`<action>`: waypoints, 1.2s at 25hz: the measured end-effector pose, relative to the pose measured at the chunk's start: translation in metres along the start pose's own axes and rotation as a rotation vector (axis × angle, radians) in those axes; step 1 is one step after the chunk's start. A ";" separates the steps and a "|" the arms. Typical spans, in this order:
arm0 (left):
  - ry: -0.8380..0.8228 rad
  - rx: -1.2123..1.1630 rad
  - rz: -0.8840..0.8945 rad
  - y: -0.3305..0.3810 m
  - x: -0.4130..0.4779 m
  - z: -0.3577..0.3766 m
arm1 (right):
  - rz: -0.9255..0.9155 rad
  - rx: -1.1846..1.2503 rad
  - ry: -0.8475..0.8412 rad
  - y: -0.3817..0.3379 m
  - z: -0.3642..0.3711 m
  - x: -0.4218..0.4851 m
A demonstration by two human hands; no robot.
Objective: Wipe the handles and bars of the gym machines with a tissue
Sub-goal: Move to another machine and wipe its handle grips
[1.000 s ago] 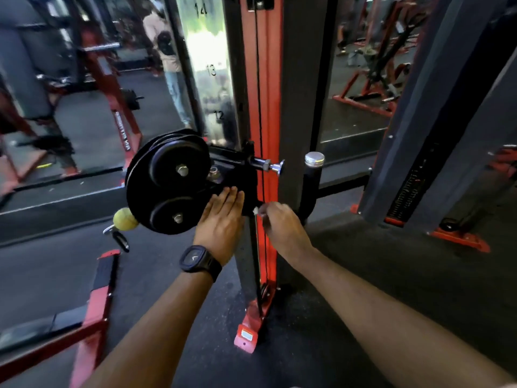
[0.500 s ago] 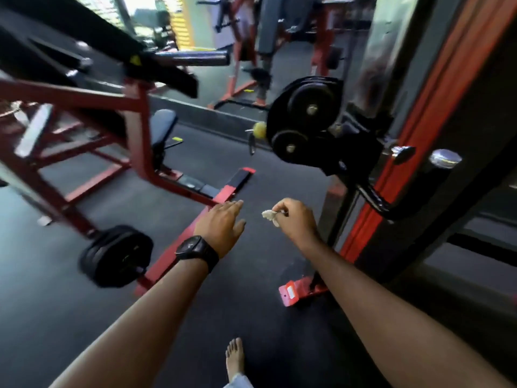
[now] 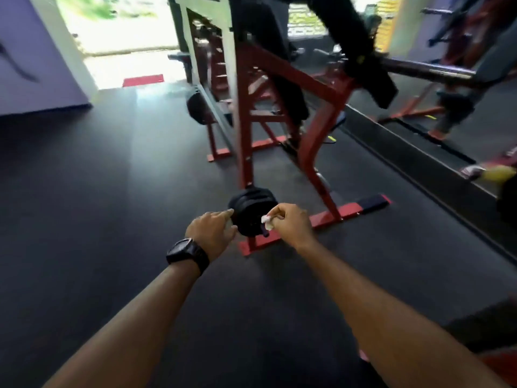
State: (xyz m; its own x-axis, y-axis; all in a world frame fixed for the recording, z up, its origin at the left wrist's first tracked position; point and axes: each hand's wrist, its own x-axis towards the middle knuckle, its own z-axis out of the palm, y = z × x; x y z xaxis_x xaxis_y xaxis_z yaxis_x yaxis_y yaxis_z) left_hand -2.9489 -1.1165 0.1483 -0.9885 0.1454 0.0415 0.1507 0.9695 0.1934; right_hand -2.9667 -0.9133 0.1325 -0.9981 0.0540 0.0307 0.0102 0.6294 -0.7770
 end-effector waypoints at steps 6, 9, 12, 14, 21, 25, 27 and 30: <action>0.019 0.007 -0.249 -0.207 -0.017 -0.031 | -0.140 0.016 -0.204 -0.135 0.181 0.062; 0.035 -0.048 -0.352 -0.291 -0.009 -0.044 | -0.192 0.022 -0.246 -0.191 0.258 0.097; 0.063 -0.109 -0.420 -0.365 0.019 -0.056 | -0.217 0.048 -0.300 -0.230 0.322 0.140; 0.065 -0.104 -0.416 -0.409 0.051 -0.060 | -0.217 0.078 -0.294 -0.248 0.360 0.178; -0.001 -0.044 -0.478 -0.570 0.217 -0.079 | -0.221 0.133 -0.320 -0.323 0.501 0.390; -0.018 -0.095 -0.532 -0.662 0.329 -0.111 | -0.238 0.177 -0.345 -0.380 0.560 0.512; -0.015 -0.101 -0.536 -0.704 0.392 -0.123 | -0.192 0.171 -0.352 -0.400 0.589 0.572; -0.016 -0.120 -0.523 -0.767 0.492 -0.130 | -0.190 0.168 -0.323 -0.425 0.635 0.673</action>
State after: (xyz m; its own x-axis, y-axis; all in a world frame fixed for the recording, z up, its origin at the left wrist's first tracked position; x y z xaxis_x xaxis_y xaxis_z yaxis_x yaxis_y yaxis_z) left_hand -3.5488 -1.8140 0.1474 -0.9319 -0.3469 -0.1057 -0.3625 0.8841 0.2949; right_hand -3.6815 -1.6370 0.0842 -0.9494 -0.3139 0.0050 -0.1592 0.4677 -0.8694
